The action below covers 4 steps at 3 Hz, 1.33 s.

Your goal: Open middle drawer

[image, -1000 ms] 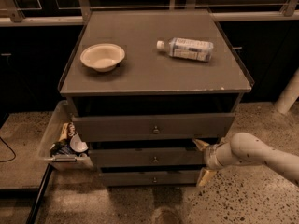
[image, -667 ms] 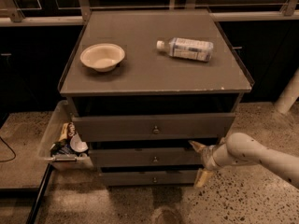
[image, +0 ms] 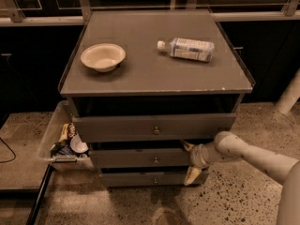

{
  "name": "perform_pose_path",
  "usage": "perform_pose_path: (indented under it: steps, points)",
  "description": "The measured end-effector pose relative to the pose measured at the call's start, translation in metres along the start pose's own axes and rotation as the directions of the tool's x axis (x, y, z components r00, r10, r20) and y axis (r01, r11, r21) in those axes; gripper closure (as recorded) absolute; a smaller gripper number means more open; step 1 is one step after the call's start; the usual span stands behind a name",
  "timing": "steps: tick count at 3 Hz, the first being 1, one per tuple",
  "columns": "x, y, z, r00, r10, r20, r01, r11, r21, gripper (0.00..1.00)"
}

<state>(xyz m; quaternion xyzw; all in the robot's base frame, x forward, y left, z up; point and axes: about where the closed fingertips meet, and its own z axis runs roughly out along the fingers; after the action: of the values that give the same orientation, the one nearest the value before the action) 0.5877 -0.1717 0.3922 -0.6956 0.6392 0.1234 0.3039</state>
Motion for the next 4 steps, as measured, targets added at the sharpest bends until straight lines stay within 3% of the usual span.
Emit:
perform_pose_path:
  steps: [1, 2, 4]
  points:
    - [0.0, 0.0, 0.0, 1.0, 0.0, 0.0, 0.0, 1.0, 0.0, 0.0]
    - [0.0, 0.0, 0.0001, 1.0, 0.0, 0.0, 0.0, 1.0, 0.0, 0.17]
    - [-0.0007, 0.003, -0.0047, 1.0, 0.005, 0.004, -0.005, 1.0, -0.005, 0.64]
